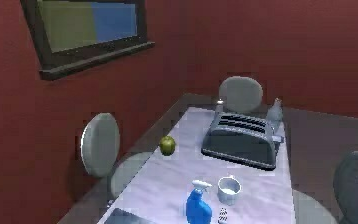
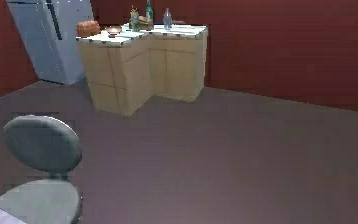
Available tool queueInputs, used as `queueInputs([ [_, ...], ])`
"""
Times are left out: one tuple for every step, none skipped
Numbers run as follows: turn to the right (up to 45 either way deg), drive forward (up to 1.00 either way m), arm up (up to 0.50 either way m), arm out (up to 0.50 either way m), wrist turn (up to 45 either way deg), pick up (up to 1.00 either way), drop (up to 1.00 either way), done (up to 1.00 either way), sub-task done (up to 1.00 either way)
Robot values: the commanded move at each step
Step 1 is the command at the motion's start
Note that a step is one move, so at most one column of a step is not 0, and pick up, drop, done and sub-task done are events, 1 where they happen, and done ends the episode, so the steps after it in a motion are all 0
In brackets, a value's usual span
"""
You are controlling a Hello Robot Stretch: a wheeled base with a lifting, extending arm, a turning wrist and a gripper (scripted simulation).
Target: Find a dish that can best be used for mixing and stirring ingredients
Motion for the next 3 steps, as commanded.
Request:
queueInputs([
  [45.0,0.0,0.0,0.0,0.0,0.0,0.0,0.0,0.0],
  [45.0,0.0,0.0,0.0,0.0,0.0,0.0,0.0,0.0],
  [45.0,0.0,0.0,0.0,0.0,0.0,0.0,0.0,0.0],
])
